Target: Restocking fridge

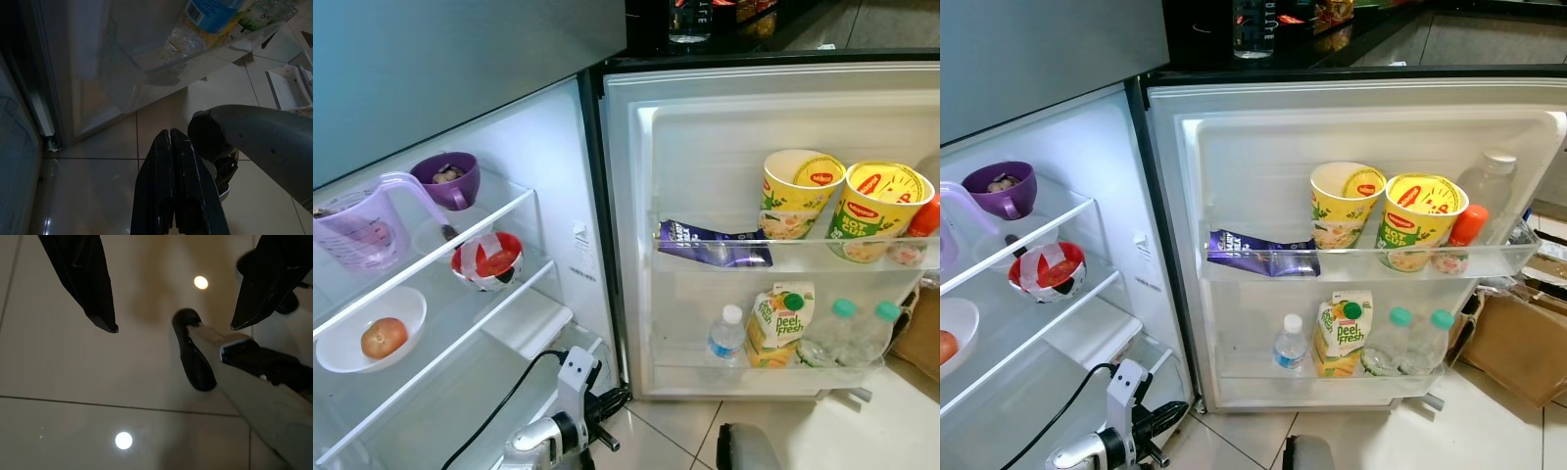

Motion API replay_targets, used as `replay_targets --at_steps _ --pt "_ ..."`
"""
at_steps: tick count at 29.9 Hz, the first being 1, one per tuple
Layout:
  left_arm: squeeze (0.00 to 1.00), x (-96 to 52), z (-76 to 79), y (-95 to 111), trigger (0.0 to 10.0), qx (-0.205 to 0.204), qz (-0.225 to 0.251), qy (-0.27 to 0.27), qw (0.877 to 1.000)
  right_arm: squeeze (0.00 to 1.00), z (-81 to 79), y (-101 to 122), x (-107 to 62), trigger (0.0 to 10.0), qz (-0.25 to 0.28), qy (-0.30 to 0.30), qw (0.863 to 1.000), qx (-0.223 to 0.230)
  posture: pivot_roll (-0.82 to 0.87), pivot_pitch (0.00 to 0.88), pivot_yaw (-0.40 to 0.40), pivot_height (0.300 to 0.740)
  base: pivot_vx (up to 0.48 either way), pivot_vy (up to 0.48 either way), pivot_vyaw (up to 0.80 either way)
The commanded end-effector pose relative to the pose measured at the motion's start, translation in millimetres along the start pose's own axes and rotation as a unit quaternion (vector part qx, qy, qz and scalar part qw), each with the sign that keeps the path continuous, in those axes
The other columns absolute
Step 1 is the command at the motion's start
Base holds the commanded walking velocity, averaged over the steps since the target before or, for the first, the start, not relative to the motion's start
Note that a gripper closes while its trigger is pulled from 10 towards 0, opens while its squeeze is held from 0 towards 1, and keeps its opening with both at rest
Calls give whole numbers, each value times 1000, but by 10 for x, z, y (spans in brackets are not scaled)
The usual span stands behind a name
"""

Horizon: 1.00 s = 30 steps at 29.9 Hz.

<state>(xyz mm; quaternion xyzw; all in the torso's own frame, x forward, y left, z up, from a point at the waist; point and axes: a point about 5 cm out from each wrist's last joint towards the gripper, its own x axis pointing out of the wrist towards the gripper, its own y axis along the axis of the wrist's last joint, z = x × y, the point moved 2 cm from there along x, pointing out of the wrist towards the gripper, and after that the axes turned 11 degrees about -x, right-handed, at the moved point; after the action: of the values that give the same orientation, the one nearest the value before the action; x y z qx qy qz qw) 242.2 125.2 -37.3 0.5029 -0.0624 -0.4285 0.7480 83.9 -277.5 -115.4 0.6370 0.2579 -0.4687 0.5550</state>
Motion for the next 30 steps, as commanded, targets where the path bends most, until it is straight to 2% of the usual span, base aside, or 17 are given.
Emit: replay_targets --at_steps 1,6,7,9,12,13,14,16,17,19,25,30 --pt "0 -69 -49 -43 10000 -5 -8 9 1000 0 -22 -13 7 10000 -9 -3 1000 -10 -69 0 -1 581 0 0 0" --pt "0 -93 -77 -86 10000 -9 -14 27 999 0 -57 28 27 10000 -14 -2 999 -30 -65 0 -6 581 0 0 0" --pt "0 -150 -149 -167 10000 -11 -32 69 997 0 -76 56 38 10000 -16 -3 999 -37 -63 0 -6 581 0 0 0" --pt "0 -326 -330 -344 10000 -14 -69 176 982 0 -112 89 53 10000 -17 -1 999 -50 -62 0 -8 581 0 0 0" --pt "0 -326 -330 -344 10000 -14 -69 176 982 0 -112 89 53 10000 -17 -1 999 -50 -62 0 -8 581 0 0 0" --pt "0 -402 -389 -407 10000 -19 -78 213 974 0 -132 102 57 10000 -14 3 998 -55 -59 0 -12 581 0 0 0" --pt "0 -402 -389 -407 10000 -19 -78 213 974 0 -132 102 57 10000 -14 3 998 -55 -59 0 -12 581 0 0 0" --pt "0 -527 -464 -512 10000 -43 -83 270 958 0 -150 91 59 10000 -17 5 998 -62 -60 0 -13 581 0 0 0" --pt "0 -527 -464 -512 10000 -43 -83 270 958 0 -150 91 59 10000 -17 5 998 -62 -60 0 -13 581 0 0 0" --pt "0 -668 -509 -667 10000 -60 -104 323 939 0 -188 73 61 10000 -20 15 998 -59 -64 0 -11 590 0 0 0" --pt "0 -734 -542 -713 10000 -76 -103 357 925 0 -216 95 69 10000 -18 17 997 -67 -66 0 -11 619 0 0 0" --pt "0 -755 -567 -711 10000 -72 -105 375 918 0 -231 116 75 10000 -16 19 997 -68 -64 0 -8 638 0 0 0"
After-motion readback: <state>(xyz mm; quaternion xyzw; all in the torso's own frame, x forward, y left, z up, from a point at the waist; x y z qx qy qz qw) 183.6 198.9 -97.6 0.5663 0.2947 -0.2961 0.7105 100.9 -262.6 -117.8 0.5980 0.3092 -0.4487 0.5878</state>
